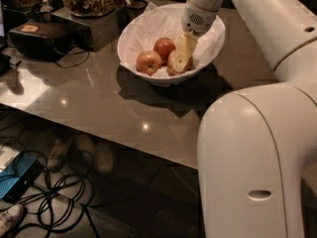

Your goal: Pick apple from white bowl

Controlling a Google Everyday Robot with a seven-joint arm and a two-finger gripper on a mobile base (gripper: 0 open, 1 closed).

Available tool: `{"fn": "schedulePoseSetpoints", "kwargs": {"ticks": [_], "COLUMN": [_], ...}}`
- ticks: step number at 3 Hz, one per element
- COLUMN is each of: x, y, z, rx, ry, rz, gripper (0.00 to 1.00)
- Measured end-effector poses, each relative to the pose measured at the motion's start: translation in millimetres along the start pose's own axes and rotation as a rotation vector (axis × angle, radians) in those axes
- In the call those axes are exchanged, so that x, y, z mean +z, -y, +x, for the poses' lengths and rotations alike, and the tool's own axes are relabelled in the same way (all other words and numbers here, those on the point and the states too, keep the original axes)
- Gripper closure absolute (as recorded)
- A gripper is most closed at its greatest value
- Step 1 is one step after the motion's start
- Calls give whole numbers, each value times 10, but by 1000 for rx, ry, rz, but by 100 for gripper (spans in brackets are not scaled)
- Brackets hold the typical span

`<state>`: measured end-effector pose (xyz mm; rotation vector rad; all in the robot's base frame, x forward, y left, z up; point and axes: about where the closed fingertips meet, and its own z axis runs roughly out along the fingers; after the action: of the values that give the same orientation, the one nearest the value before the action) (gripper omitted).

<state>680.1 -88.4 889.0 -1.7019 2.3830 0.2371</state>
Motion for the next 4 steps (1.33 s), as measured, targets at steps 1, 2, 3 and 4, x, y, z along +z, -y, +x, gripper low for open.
{"fn": "schedulePoseSetpoints", "kwargs": {"ticks": [1, 2, 3, 4], "x": [89, 195, 308, 346], "y": [11, 13, 2, 87], "z": [-2, 0, 67, -9], "rx": [-6, -14, -14, -15], "ry": [-11, -26, -52, -27], "rz": [-14, -32, -51, -22], "gripper": [25, 24, 28, 47]}}
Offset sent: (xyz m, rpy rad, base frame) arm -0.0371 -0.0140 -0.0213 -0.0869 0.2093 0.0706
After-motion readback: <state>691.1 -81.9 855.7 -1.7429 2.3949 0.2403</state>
